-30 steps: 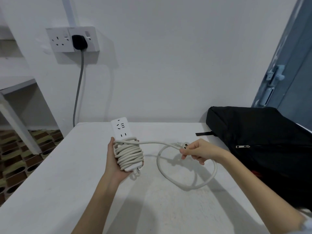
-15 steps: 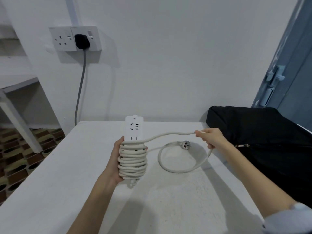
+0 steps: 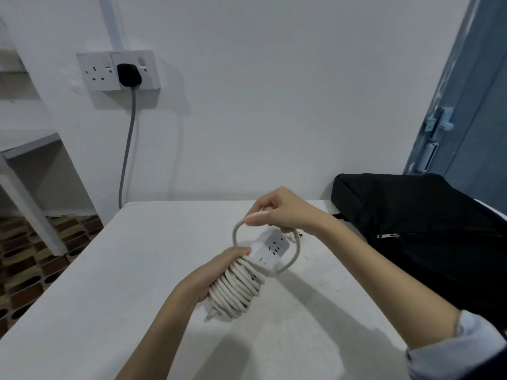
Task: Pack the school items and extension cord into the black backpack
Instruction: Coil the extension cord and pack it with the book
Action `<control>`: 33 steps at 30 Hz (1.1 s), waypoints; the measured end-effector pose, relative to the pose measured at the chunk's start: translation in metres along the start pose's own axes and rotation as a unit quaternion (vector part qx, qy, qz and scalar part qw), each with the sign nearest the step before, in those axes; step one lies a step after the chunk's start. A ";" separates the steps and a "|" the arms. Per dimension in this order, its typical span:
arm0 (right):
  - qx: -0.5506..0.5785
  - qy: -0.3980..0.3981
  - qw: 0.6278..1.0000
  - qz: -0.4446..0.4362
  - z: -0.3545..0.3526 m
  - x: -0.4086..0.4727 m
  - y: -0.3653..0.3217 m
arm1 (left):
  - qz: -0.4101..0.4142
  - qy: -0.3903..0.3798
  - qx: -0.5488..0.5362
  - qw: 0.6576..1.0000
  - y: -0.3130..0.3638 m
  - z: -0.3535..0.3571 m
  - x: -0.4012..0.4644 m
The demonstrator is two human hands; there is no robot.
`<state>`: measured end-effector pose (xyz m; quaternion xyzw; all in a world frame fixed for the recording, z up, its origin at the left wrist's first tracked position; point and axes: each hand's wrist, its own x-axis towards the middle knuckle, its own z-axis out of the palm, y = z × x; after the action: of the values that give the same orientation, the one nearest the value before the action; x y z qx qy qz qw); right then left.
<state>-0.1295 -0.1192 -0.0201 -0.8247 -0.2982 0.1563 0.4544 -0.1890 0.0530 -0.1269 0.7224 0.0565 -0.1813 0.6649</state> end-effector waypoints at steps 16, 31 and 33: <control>0.079 -0.061 0.995 0.027 -0.015 -0.019 0.035 | 0.023 -0.027 -0.391 0.920 -0.024 -0.016 0.015; 0.049 -0.066 0.995 0.063 -0.004 -0.024 0.086 | 0.079 -0.140 -0.487 0.859 -0.007 -0.011 0.024; 0.141 -0.110 0.982 0.052 -0.011 -0.028 0.103 | 0.073 -0.156 -0.501 0.848 -0.007 -0.017 0.022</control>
<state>-0.1092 -0.1859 -0.1011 -0.7446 -0.2779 0.3103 0.5216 -0.1677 0.0668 -0.1396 0.2551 -0.0178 -0.1898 0.9480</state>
